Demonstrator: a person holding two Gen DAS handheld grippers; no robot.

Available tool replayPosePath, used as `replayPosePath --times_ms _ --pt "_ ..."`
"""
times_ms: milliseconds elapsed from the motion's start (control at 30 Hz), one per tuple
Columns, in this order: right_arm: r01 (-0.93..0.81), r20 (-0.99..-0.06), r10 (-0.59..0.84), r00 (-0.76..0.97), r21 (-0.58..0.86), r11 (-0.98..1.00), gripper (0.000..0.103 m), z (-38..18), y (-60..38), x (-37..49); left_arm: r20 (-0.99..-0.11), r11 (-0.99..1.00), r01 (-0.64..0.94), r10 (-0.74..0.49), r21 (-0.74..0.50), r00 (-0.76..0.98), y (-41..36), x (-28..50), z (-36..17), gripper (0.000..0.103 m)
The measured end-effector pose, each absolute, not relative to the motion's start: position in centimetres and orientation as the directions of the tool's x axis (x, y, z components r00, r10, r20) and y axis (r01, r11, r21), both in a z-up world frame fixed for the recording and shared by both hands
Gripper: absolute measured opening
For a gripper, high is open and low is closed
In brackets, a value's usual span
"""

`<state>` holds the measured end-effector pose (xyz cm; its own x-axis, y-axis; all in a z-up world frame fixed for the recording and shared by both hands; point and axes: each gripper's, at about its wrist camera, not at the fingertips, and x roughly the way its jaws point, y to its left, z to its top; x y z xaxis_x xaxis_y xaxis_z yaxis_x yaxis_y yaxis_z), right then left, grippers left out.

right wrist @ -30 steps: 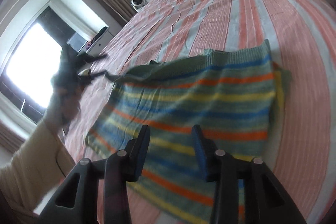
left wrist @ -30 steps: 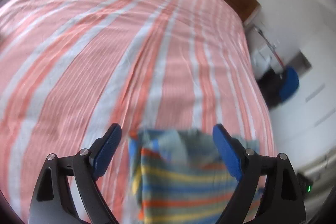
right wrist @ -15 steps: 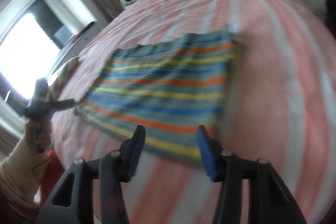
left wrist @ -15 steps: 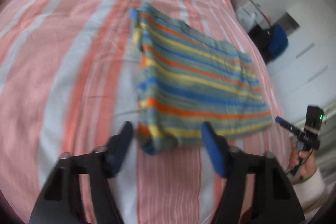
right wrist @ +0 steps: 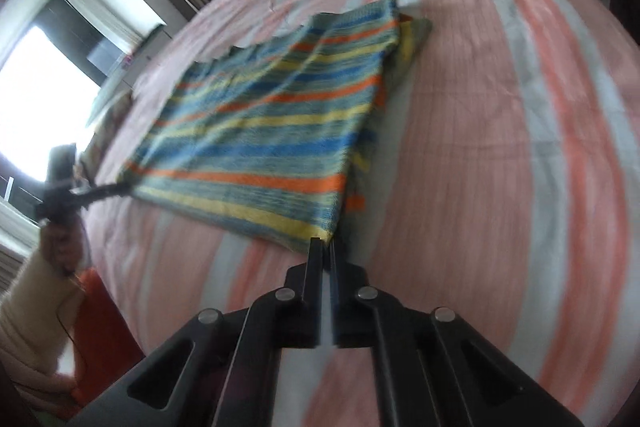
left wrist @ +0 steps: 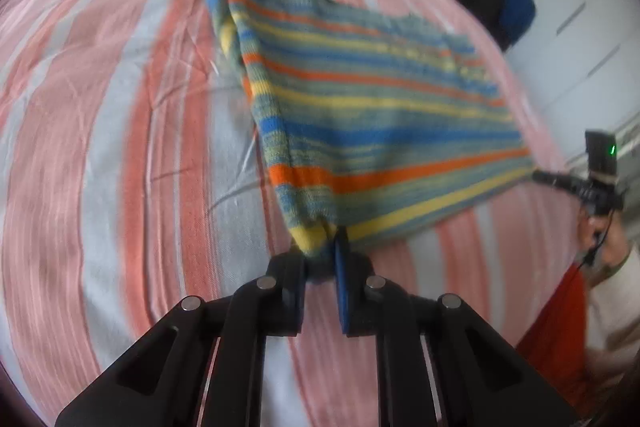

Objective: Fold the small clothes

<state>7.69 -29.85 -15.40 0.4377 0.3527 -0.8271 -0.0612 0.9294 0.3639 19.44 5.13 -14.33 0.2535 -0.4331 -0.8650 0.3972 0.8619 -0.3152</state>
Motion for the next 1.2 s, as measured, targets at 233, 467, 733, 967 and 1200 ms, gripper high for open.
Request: replayPosePath --times_ms 233,467,733,967,1200 --pt "-0.024 -0.836 0.359 0.414 0.385 0.923 0.002 -17.1 -30.4 7.8 -0.889 0.914 0.344 -0.331 -0.217 0.317 7.1 18.2 -13.1 0.021" --pt "0.022 -0.762 0.427 0.487 0.499 0.866 0.032 -15.6 -33.8 6.1 -0.831 0.871 0.490 -0.258 0.021 0.493 0.3 13.2 -8.5 0.072" --pt "0.043 -0.724 0.414 0.551 0.521 0.853 0.039 -13.4 -37.4 6.7 -0.804 0.613 0.787 -0.433 0.069 0.408 -19.9 10.8 -11.8 0.076" --pt "0.004 -0.712 0.479 0.514 0.560 0.828 0.040 -13.7 -39.1 10.4 -0.789 0.552 0.823 -0.442 0.136 0.426 -28.9 11.2 -15.4 0.049" --pt "0.034 -0.667 0.589 0.456 0.675 0.737 0.052 -16.9 -38.2 21.2 -0.742 0.651 0.757 -0.484 0.048 0.464 -27.5 12.4 -14.2 0.008"
